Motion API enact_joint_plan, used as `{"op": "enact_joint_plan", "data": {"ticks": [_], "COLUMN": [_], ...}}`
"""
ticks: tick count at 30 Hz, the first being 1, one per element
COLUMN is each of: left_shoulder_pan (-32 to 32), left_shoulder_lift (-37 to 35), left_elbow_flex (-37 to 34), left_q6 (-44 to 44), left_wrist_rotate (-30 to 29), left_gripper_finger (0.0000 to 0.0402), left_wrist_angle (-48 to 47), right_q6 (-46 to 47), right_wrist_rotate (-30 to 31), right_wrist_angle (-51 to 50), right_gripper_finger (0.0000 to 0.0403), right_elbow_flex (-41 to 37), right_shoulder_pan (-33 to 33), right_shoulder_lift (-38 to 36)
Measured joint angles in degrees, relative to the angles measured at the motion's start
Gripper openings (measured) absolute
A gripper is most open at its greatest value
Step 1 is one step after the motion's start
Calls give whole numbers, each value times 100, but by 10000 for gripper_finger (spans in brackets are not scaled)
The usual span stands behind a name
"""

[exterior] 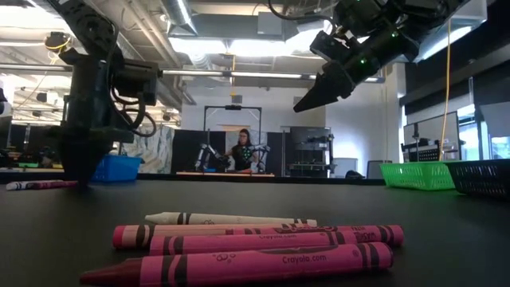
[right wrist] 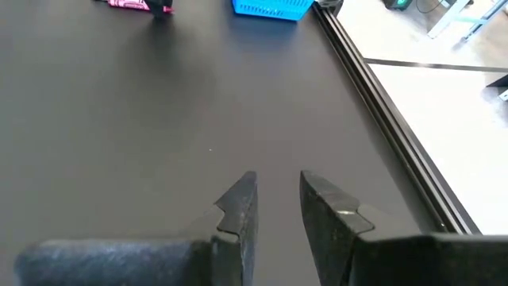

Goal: Sort crayons
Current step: Put the red crayon into the blue bin

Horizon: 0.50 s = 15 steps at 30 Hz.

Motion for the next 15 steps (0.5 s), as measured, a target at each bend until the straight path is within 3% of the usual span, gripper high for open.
{"op": "enact_joint_plan", "data": {"ticks": [15], "left_shoulder_pan": [-10], "left_shoulder_lift": [4], "left_elbow_flex": [-11], "left_q6": [130], "left_wrist_rotate": [61], "left_gripper_finger": [60], "left_wrist_angle": [112], "right_q6": [-6], "right_wrist_rotate": [0], "right_wrist_angle": [2], "right_gripper_finger": [94], "right_elbow_flex": [0], "right_shoulder_pan": [0], "right_shoulder_lift": [0]}}
